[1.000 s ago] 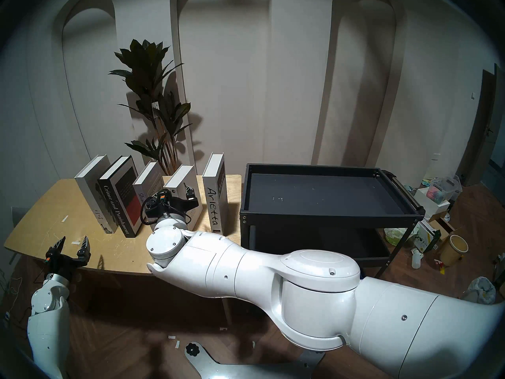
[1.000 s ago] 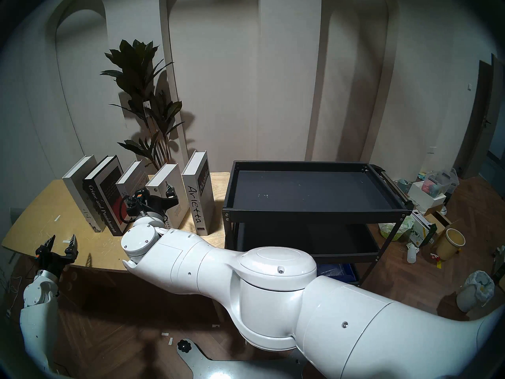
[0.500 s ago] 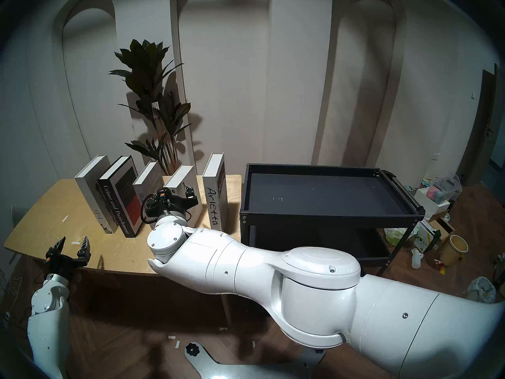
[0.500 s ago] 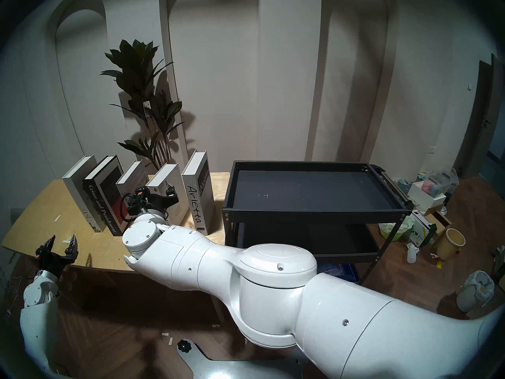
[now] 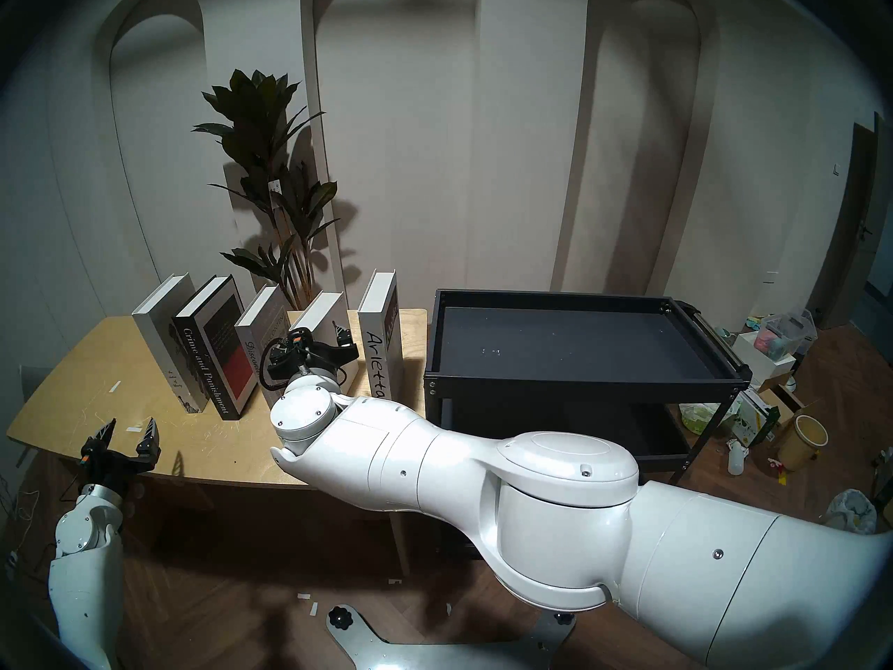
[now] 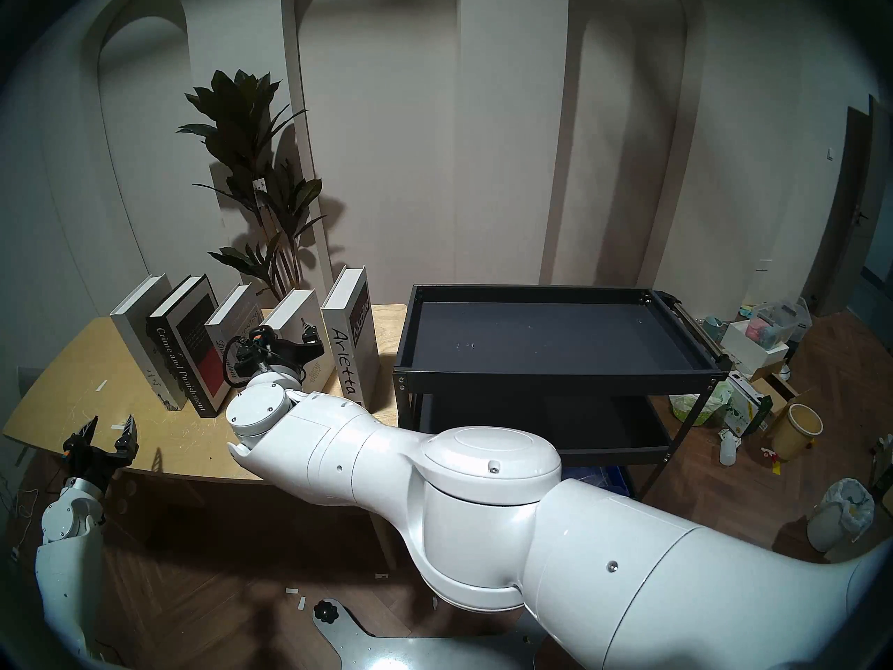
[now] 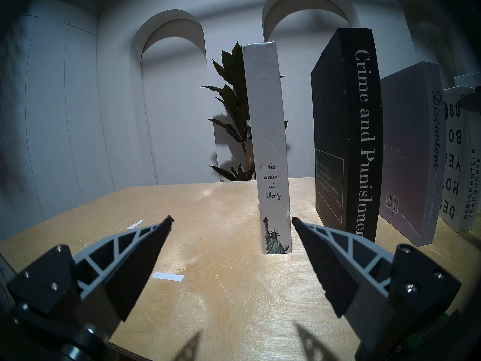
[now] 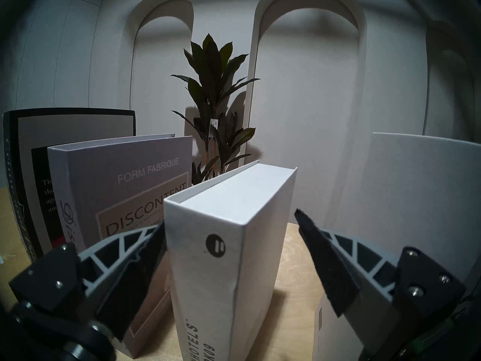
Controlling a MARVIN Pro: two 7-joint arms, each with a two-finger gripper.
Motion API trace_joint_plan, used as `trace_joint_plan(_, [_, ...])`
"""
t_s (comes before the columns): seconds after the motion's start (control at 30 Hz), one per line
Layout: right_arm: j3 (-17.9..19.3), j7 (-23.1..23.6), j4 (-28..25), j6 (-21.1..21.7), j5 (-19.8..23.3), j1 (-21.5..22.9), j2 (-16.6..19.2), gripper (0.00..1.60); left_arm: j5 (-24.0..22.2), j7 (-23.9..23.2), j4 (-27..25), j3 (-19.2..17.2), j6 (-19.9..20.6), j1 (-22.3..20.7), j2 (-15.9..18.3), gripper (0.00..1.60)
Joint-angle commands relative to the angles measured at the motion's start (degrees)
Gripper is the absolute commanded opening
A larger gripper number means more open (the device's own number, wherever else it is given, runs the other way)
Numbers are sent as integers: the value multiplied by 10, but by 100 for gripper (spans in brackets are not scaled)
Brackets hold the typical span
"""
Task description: Move the books from the display table onto the shelf, standing them upright with spines facing out and tallest at one end
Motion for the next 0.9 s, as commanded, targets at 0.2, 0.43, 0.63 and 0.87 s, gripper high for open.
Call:
trace_joint_plan(0.2, [-5, 7, -11, -4, -2, 6, -9, 0, 0, -1, -7, -2, -2, -5, 6, 160])
trace_joint_plan(0.43, [-7, 9, -16, -5, -4, 10, -9, 0, 0, -1, -7, -2, -2, -5, 6, 160])
trace_joint_plan(0.63, [-8, 8, -17, -6, -5, 12, -9, 0, 0, -1, -7, -2, -2, -5, 6, 160])
trace_joint_plan(0.87, [-5, 1, -26, -7, -10, 33, -9, 0, 1, -1, -7, -2, -2, -5, 6, 160])
